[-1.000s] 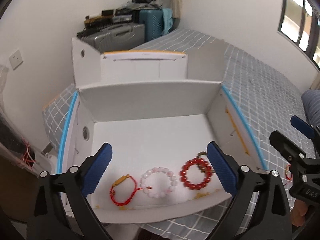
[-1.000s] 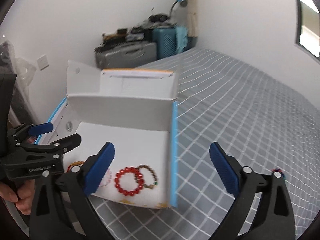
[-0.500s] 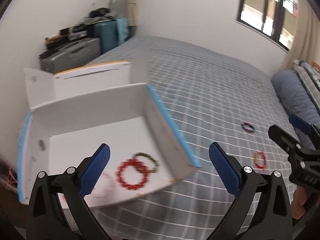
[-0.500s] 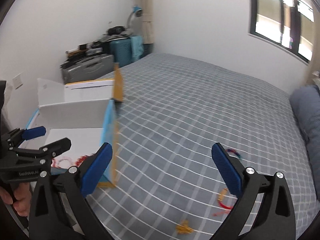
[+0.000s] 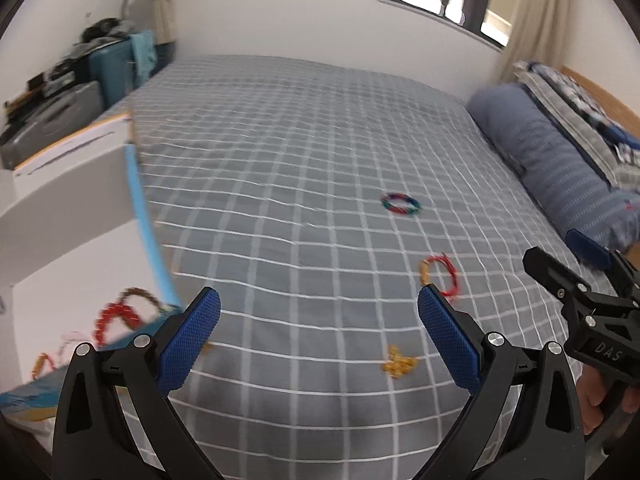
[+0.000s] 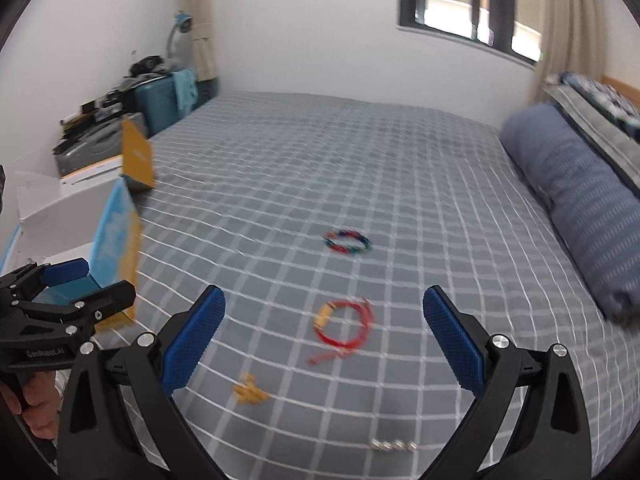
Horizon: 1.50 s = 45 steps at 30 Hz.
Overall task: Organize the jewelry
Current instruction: 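Move both tools back over the remaining bracelets on the bed, then grasp the amber bead bracelet with left tool while right tool grasps pearl bracelet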
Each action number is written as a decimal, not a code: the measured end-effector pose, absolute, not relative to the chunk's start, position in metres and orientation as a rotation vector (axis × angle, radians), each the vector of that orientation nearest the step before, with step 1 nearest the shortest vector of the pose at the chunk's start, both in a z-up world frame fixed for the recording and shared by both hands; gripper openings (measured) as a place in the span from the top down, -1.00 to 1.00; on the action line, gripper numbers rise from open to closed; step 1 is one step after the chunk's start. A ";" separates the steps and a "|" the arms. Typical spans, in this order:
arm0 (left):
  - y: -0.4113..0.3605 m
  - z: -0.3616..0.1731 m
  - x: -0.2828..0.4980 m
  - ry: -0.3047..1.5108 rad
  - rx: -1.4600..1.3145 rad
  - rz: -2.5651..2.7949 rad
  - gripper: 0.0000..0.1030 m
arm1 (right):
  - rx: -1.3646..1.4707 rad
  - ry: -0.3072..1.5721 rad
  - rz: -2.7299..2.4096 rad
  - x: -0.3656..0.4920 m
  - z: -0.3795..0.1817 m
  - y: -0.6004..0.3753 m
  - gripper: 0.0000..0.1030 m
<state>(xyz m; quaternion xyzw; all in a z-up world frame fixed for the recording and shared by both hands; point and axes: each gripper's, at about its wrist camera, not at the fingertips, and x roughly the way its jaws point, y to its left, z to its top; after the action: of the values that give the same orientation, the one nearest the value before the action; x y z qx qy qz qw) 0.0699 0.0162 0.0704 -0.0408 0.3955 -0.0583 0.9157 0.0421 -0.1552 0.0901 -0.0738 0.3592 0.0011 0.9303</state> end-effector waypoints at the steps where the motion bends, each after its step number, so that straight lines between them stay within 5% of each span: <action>1: 0.008 0.066 0.070 0.816 -0.070 -0.132 -0.89 | -0.143 0.743 -0.011 0.039 0.086 -0.164 -0.85; 19: -0.054 -0.028 0.074 0.858 -0.015 -0.229 -0.89 | -0.085 0.852 -0.142 -0.010 -0.027 -0.228 -0.85; 37: -0.068 -0.070 0.082 0.867 0.025 -0.247 -0.89 | -0.047 0.837 -0.155 -0.015 -0.063 -0.238 -0.85; 45: -0.071 -0.077 0.081 0.852 0.050 -0.222 -0.74 | -0.045 0.812 -0.145 -0.018 -0.068 -0.238 -0.61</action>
<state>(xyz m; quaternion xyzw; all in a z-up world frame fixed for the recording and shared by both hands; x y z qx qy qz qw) 0.0813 -0.0708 -0.0772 0.0244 0.4124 -0.1073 0.9043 -0.0176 -0.2383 -0.0679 -0.0217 0.3944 -0.0705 0.9160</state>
